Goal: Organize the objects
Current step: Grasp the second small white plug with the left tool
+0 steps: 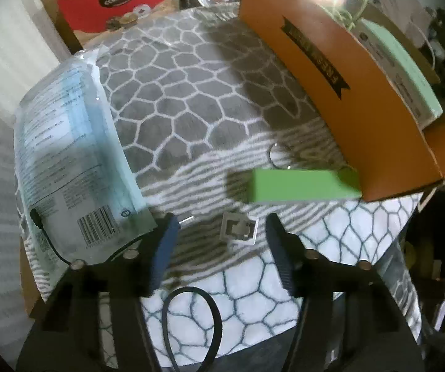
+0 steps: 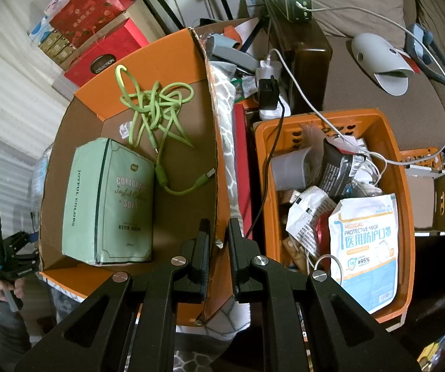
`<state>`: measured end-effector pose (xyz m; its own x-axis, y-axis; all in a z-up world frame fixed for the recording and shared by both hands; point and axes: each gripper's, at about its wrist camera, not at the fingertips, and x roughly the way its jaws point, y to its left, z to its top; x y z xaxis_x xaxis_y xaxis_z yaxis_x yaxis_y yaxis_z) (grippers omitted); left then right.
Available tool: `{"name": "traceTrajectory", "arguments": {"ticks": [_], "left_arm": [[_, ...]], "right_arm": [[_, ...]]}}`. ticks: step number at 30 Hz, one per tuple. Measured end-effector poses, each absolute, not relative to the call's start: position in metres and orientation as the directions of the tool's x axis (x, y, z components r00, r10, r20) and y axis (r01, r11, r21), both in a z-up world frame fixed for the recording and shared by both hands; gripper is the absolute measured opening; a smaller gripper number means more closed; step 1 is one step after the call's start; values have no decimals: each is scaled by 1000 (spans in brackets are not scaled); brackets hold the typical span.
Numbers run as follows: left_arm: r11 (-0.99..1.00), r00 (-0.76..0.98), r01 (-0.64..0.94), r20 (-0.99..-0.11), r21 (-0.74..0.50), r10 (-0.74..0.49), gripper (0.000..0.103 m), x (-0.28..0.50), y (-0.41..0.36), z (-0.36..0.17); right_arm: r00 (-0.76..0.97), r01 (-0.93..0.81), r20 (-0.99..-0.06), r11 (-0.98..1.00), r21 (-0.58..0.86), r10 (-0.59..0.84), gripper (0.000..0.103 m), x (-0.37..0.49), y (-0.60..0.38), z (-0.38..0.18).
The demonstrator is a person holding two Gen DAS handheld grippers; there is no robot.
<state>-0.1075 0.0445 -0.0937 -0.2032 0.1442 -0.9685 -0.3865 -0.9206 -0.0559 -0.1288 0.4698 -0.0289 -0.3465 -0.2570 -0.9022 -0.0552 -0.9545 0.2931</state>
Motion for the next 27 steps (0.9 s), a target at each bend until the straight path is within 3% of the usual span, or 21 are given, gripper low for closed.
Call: {"name": "traceTrajectory", "arguments": {"ticks": [5, 8, 11, 20, 27], "left_arm": [[-905, -163, -419, -974, -78, 160, 37, -106, 45, -98], [-899, -145, -430, -976, -84, 161, 36, -106, 49, -103], [-892, -129, -444, -979, -88, 160, 25, -106, 56, -110], [-898, -179, -431, -967, -88, 180, 25, -111, 58, -94], [-910, -217, -368, -935, -189, 282, 25, -132, 50, -56]], "right_arm": [[-346, -58, -902, -954, 296, -258, 10, -129, 469, -29], [-346, -58, -902, -954, 294, -257, 10, -129, 469, -30], [-345, -58, -902, -954, 294, -257, 10, -129, 469, -31], [-346, -58, -902, -954, 295, -258, 10, -129, 469, -31], [-346, -59, -902, -954, 295, -258, 10, -129, 469, -30]]}}
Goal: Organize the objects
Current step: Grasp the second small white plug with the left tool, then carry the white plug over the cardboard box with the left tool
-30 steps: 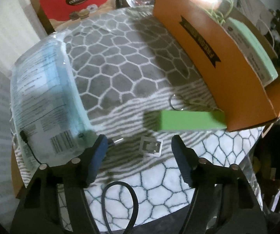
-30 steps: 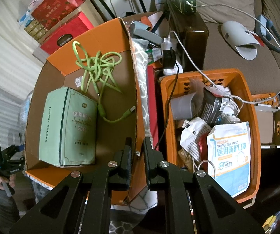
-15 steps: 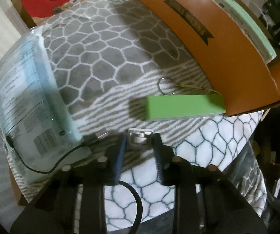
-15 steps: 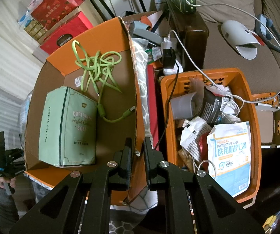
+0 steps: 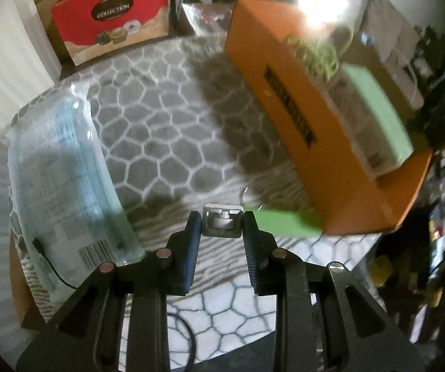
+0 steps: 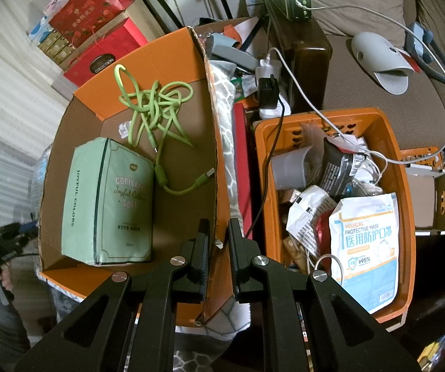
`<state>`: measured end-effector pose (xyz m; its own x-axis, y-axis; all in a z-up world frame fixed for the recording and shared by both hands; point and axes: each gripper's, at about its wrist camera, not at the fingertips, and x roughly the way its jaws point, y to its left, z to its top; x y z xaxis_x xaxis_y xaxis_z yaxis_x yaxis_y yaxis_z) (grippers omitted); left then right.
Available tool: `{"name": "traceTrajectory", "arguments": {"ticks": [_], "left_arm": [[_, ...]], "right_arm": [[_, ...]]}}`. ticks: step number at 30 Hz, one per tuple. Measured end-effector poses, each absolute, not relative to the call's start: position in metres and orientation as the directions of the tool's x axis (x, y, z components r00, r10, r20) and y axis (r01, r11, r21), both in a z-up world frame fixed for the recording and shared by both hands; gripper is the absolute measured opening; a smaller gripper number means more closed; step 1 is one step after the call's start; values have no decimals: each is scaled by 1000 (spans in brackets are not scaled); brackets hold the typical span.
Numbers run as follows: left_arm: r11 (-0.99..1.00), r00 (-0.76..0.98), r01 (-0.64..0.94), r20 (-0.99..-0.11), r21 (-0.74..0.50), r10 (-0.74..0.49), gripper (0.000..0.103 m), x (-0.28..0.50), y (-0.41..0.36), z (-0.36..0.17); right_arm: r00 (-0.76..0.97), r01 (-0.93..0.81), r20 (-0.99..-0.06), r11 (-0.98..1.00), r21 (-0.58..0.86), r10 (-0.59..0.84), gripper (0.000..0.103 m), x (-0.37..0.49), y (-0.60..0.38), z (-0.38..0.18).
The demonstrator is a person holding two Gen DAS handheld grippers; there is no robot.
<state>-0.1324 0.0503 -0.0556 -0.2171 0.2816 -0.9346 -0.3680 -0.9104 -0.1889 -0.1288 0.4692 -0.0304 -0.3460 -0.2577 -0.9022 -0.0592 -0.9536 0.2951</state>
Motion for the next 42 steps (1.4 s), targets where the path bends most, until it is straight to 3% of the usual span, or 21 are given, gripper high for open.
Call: {"name": "traceTrajectory", "arguments": {"ticks": [9, 23, 42], "left_arm": [[-906, -273, -366, -906, -213, 323, 25, -160, 66, -13], [-915, -297, -329, -895, -232, 334, 25, -210, 129, 4], [-938, -249, -268, -924, -222, 290, 25, -270, 194, -24]], "right_arm": [[-346, -58, -902, -954, 294, -257, 11, -129, 469, -30], [-347, -59, -900, -952, 301, -263, 11, -129, 469, -32], [-335, -48, -902, -951, 305, -272, 11, -131, 471, -33]]}}
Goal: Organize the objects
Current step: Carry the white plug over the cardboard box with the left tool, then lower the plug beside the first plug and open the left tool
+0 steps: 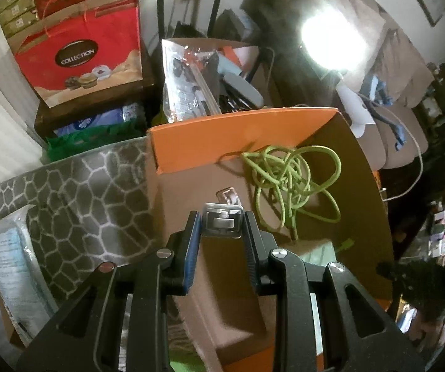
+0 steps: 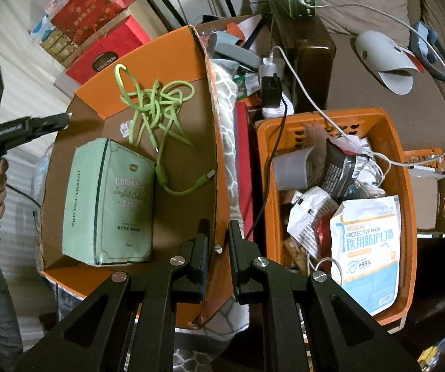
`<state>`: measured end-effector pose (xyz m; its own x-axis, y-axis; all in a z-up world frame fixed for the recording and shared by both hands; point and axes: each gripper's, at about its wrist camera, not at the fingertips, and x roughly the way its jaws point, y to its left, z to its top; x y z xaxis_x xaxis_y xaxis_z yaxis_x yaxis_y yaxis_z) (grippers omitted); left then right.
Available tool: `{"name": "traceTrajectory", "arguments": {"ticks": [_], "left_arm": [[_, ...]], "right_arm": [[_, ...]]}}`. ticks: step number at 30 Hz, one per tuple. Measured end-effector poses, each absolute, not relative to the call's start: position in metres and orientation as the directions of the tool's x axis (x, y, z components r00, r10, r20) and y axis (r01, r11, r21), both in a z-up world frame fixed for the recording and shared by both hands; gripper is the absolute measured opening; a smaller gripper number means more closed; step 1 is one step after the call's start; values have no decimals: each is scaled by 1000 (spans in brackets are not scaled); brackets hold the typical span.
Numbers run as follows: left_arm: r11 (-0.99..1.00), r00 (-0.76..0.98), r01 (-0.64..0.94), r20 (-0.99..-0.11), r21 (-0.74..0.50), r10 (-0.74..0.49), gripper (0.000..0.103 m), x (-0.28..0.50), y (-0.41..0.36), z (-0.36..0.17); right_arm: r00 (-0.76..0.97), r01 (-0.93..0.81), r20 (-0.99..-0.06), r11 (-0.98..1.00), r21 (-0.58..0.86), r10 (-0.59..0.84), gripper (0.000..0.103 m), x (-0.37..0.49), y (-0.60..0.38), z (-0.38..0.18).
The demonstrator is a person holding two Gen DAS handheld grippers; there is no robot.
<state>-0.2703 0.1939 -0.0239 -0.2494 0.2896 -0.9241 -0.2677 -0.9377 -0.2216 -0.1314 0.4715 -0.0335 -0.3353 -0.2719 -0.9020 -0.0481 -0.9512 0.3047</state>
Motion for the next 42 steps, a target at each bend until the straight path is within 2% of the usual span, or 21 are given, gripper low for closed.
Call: {"name": "traceTrajectory", "arguments": {"ticks": [20, 32, 34, 37, 39, 42], "left_arm": [[-965, -199, -212, -960, -153, 196, 25, -313, 240, -81], [-977, -198, -151, -963, -153, 181, 25, -324, 235, -94], [-976, -198, -153, -963, -154, 183, 26, -324, 235, -94], [-974, -195, -160, -962, -163, 193, 32, -322, 236, -91], [-972, -205, -173, -959, -160, 194, 40, -319, 236, -85], [-968, -222, -185, -952, -169, 209, 45, -314, 234, -74]], "right_arm": [[-335, -41, -899, -949, 312, -281, 11, -133, 472, -32], [-335, -42, -899, -949, 311, -280, 12, -133, 471, -32], [-335, -43, -899, -949, 313, -281, 12, -133, 472, -32], [-335, -43, -899, -949, 312, -281, 12, -133, 472, -32], [-336, -43, -899, -949, 312, -280, 12, -133, 472, -32], [-336, -43, -899, -949, 313, -281, 12, -133, 472, -32]]}}
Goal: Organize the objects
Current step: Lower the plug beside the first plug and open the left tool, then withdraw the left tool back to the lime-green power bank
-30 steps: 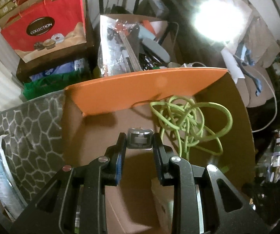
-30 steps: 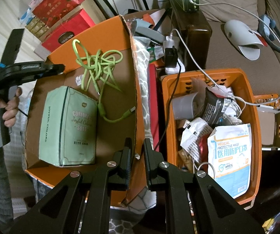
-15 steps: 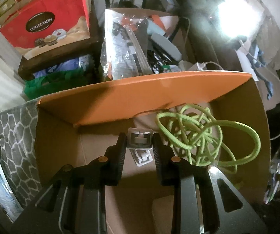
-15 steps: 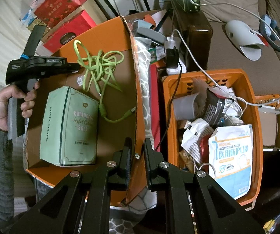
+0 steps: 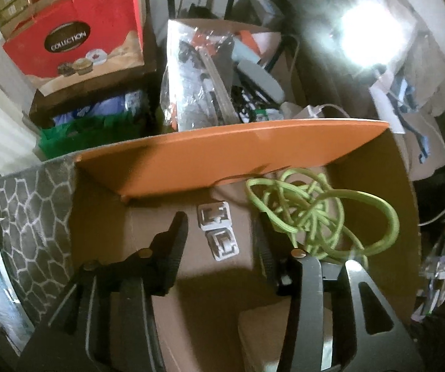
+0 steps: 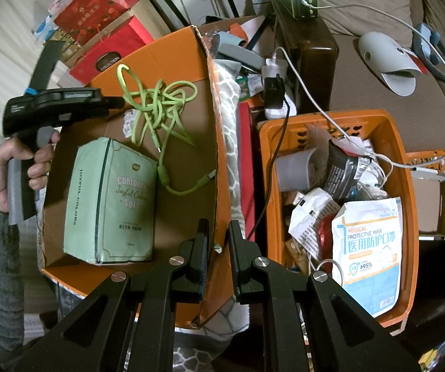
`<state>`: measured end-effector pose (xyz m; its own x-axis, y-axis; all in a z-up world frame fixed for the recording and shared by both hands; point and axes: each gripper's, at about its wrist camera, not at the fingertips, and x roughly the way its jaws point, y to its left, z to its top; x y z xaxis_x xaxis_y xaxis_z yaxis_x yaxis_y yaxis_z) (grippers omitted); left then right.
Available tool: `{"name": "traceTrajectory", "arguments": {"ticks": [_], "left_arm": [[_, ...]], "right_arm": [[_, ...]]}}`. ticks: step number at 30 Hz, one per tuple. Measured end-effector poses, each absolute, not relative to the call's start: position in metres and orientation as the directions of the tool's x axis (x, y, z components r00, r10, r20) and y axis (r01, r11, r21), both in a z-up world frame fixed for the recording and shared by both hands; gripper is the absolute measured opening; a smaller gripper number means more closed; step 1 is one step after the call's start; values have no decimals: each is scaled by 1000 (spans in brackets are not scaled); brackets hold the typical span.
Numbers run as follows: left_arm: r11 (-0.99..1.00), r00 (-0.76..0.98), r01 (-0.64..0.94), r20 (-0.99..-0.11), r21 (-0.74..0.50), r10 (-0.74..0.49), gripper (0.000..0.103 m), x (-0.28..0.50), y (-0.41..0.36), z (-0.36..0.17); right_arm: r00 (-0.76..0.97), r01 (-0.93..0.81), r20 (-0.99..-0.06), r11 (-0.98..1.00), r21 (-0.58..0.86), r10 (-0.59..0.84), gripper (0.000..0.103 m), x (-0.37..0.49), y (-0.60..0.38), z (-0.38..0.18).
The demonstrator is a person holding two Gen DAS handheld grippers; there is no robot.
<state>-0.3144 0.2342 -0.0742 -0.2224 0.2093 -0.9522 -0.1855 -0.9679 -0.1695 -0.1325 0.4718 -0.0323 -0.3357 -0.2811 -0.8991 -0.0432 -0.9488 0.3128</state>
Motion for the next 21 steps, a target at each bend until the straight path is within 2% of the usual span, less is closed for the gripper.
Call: {"name": "traceTrajectory", "arguments": {"ticks": [2, 6, 13, 17, 21], "left_arm": [[-965, -231, -193, -948, -178, 220, 46, -311, 232, -66], [-964, -279, -211, -935, -164, 220, 63, -300, 227, -46], [-966, -306, -216, -929, -144, 208, 65, -285, 215, -31], [-970, -335, -203, -922, -131, 194, 80, -276, 207, -25], [-971, -350, -195, -915, -137, 199, 87, -268, 199, -20]], "right_arm": [[-335, -43, -899, -949, 312, -281, 12, -132, 472, -32], [-335, -42, -899, -949, 313, -281, 12, -132, 472, -32], [-334, -47, -901, -950, 310, -278, 12, -133, 469, -32], [-334, -52, -901, -949, 311, -277, 12, -134, 469, -32], [-333, -57, -901, -948, 313, -278, 12, -134, 471, -34]]}}
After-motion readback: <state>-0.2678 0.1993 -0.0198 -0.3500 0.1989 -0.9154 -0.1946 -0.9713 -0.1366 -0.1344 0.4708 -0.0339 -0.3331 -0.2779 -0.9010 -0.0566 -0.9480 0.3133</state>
